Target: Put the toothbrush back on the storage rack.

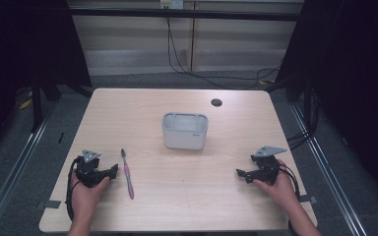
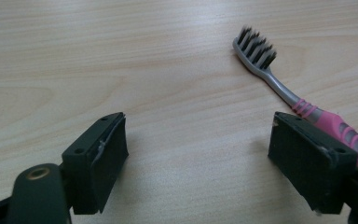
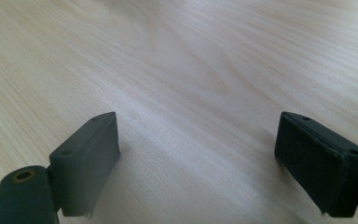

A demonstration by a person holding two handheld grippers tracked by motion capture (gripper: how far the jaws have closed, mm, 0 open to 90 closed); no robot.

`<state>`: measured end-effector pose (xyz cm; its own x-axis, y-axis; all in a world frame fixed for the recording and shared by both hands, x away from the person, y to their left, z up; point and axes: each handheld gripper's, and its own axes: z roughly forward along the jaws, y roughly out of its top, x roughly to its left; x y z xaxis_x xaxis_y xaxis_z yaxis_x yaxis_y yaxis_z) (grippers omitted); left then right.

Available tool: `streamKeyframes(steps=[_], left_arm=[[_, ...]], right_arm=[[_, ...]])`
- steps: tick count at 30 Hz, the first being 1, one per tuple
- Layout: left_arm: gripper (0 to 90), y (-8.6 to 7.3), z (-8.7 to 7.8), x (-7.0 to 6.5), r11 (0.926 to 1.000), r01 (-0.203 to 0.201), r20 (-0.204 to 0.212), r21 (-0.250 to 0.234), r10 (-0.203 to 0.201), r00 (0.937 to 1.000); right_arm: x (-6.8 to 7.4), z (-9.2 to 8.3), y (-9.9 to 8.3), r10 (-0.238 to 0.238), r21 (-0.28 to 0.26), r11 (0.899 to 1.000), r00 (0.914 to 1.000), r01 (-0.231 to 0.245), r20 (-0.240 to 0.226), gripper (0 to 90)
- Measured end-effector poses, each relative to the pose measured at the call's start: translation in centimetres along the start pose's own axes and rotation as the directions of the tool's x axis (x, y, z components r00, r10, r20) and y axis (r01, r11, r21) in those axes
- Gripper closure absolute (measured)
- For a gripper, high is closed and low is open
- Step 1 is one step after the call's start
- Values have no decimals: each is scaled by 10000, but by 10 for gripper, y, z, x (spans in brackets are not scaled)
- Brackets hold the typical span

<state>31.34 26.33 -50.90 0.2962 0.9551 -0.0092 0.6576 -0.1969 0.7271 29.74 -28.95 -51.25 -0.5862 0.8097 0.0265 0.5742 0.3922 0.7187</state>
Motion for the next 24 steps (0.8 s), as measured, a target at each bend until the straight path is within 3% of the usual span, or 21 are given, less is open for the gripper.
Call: streamKeyframes(steps=[5, 10, 11, 13, 14, 17, 19, 22, 23, 24], left_arm=[[161, 1, 1, -1, 9999, -63, 43, 90, 63, 10000], [178, 9, 0, -3, 9970, 185, -160, 746, -173, 9997], [221, 12, -2, -3, 9949, 309, -233, 963, -288, 9993], [366, 18, -5, 0, 9871, 879, 168, 1340, -909, 9957], [374, 20, -6, 1, 9816, 1200, 208, 1487, -1244, 9920], [376, 24, -6, 2, 9753, 1238, 229, 1829, -1302, 9912], [375, 25, -6, 1, 9755, 1032, 185, 1944, -1088, 9939], [373, 27, -3, -2, 9773, 1005, 336, 1865, -1086, 9935], [375, 30, -3, -3, 9736, 917, 444, 2088, -1031, 9937], [391, 33, -2, -6, 9643, 1062, 567, 2425, -1233, 9907]], right_arm=[[0, 0, 0, 2, 1, 10000, 10000, -2, 0, 131], [0, 0, 0, 10, -14, 10000, 10000, -10, -18, 131], [0, 0, 0, 2, 1, 10000, 10000, -2, 5, 132], [0, 0, 0, 11, -14, 10000, 10000, -11, -11, 131], [0, 0, 0, 9, -15, 10000, 10000, -9, -12, 131], [0, 0, 0, 8, -15, 10000, 10000, -8, -12, 131], [0, 0, 0, 13, -14, 10000, 10000, -13, -12, 131], [0, 0, 0, 9, -13, 10000, 10000, -9, -13, 131], [0, 0, 0, 12, -13, 10000, 10000, -12, -11, 131], [0, 0, 0, 8, -16, 10000, 10000, -8, -9, 131]])
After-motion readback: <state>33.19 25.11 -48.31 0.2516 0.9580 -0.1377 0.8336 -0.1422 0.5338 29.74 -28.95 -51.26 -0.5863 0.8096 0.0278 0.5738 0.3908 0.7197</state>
